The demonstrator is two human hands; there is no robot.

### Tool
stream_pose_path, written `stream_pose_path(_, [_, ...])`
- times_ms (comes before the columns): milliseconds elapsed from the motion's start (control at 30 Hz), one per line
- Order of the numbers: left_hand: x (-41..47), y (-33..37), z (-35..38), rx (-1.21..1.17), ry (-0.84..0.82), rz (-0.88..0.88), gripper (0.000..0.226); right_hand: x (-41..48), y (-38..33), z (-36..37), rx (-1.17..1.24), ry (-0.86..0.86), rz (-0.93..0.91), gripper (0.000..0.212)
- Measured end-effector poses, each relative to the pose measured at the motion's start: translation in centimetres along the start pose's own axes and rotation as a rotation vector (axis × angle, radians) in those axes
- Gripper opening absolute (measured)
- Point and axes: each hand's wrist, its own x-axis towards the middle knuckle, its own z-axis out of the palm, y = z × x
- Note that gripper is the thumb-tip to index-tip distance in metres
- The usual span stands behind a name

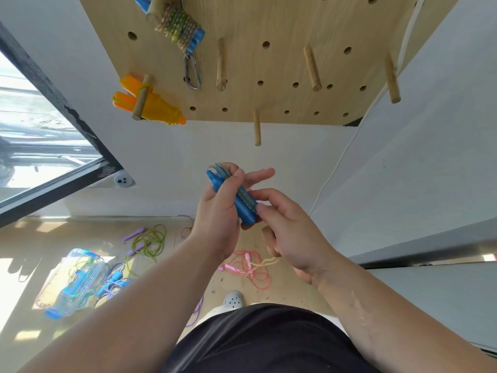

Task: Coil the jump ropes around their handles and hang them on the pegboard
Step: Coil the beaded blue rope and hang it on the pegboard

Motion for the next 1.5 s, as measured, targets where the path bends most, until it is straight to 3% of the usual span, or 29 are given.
stream_pose_path(267, [-0.8,-1.8,3.3,0.02,0.054,0.038,0.012,-1.4,0.9,-2.4,0.088,0.025,-0.038,0.016])
stream_pose_path(400, [-1.0,-2.9,4.6,0.13,0.239,0.161,0.022,-1.8,1.3,-4.7,-0.001,0.087,-0.076,0.019])
stream_pose_path(467, [-1.1,-3.4,4.6,0.38,0.297,0.317,0.033,-2.1,1.6,-6.3,-0.073,0.099,-0.076,0.019])
stream_pose_path(533, [-1.0,-3.7,4.1,0.83,0.238,0.614,0.033,-2.5,1.8,-8.1,-0.139,0.069,-0.069,0.019])
stream_pose_path(600, [-0.9,-3.5,4.0,1.261,0.005,0.895,0.029,-3.2,2.1,-9.9,-0.212,0.012,-0.076,0.018])
stream_pose_path(633, [-1.0,-3.4,4.3,1.402,-0.159,0.903,0.035,-3.5,2.1,-10.7,-0.238,-0.012,-0.085,0.018])
stream_pose_path(700, [-1.6,-3.1,5.8,1.554,-0.368,0.651,0.05,-4.1,2.1,-12.4,-0.286,-0.04,-0.104,0.017])
stream_pose_path(767, [-2.3,-3.5,7.2,1.592,-0.397,0.413,0.056,-4.8,2.1,-14.0,-0.327,-0.056,-0.118,0.017])
stream_pose_path(833, [-2.9,-4.5,8.4,1.432,-0.359,0.308,0.05,-5.5,2.1,-15.4,-0.332,-0.076,-0.139,0.017])
stream_pose_path(1000, [-4.6,-7.0,11.0,1.063,-0.287,0.232,0.038,-7.4,2.9,-18.5,-0.268,-0.103,-0.189,0.016])
stream_pose_path(1167, [-6.2,-9.2,13.2,1.092,-0.202,0.183,0.034,-8.4,4.4,-20.5,-0.384,-0.084,-0.195,0.02])
stream_pose_path(1300, [-6.9,-9.9,14.0,1.122,-0.126,0.09,0.037,-8.9,4.9,-22.2,-0.636,-0.074,-0.227,0.029])
stream_pose_path(1500, [-7.1,-10.3,14.5,0.978,-0.005,0.083,0.035,-9.9,5.2,-23.7,-0.811,-0.081,-0.328,0.024])
